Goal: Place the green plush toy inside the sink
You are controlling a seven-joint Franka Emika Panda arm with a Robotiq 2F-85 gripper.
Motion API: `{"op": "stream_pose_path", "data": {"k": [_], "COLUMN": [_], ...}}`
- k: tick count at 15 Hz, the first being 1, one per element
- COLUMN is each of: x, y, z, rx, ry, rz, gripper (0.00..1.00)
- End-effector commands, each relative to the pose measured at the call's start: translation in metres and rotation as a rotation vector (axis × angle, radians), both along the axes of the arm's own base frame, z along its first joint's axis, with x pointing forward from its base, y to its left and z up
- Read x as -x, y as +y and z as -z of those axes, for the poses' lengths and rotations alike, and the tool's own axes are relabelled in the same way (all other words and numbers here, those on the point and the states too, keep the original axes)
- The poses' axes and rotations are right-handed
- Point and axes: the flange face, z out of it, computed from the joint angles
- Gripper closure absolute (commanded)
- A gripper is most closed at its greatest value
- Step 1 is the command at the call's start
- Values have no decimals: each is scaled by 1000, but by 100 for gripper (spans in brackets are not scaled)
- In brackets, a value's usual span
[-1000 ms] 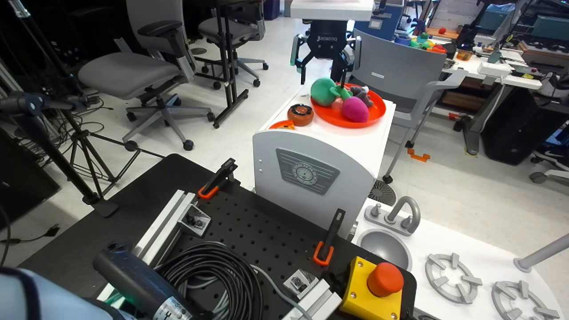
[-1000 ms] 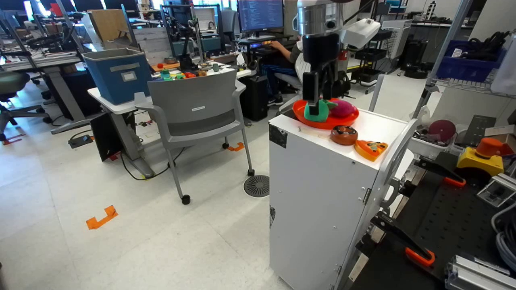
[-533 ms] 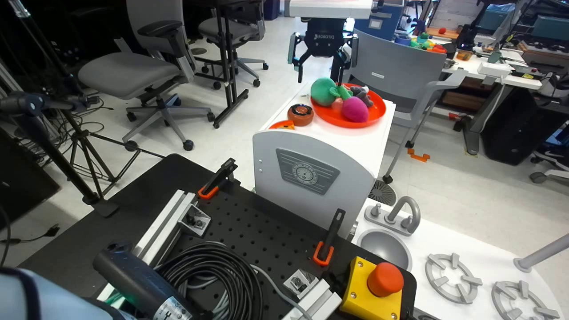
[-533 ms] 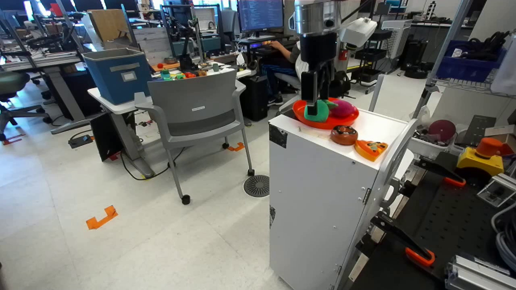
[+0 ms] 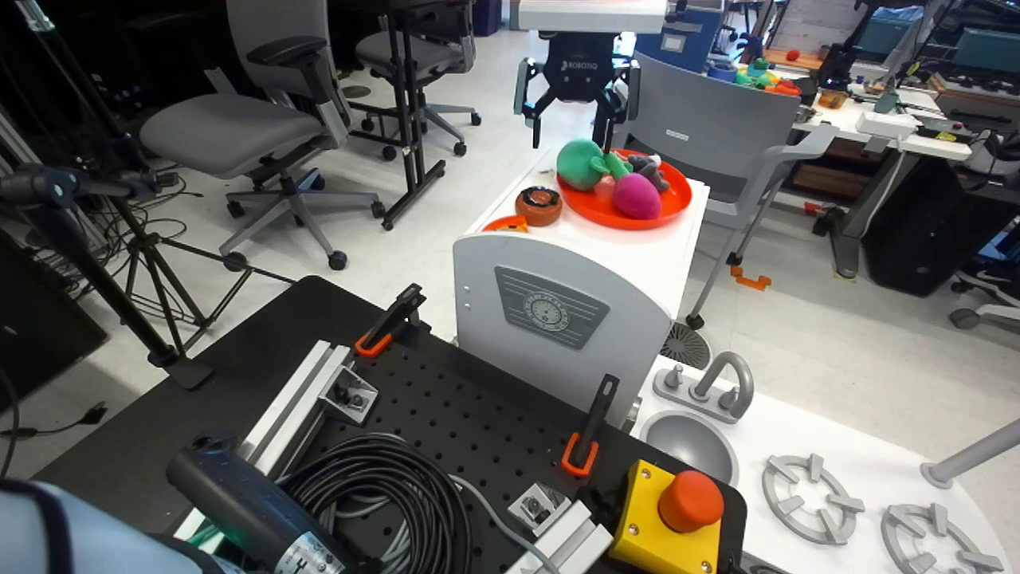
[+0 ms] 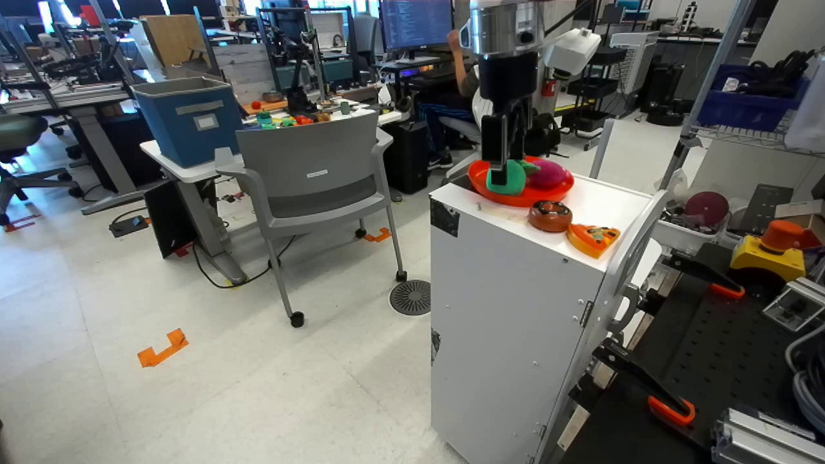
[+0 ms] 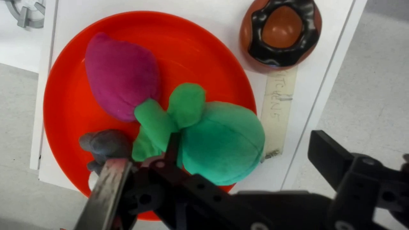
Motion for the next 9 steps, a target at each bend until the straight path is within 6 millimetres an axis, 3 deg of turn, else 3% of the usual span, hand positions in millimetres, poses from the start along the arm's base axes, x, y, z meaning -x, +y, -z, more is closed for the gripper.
{"op": "stream_pose_path", "data": {"k": [1,9], "x": [0,1], "y": [4,0], "z": [-7,-5], "rx": [-26,-54], "ry": [-3,25], "rz": [-35,-57], "gripper": [0,0]}}
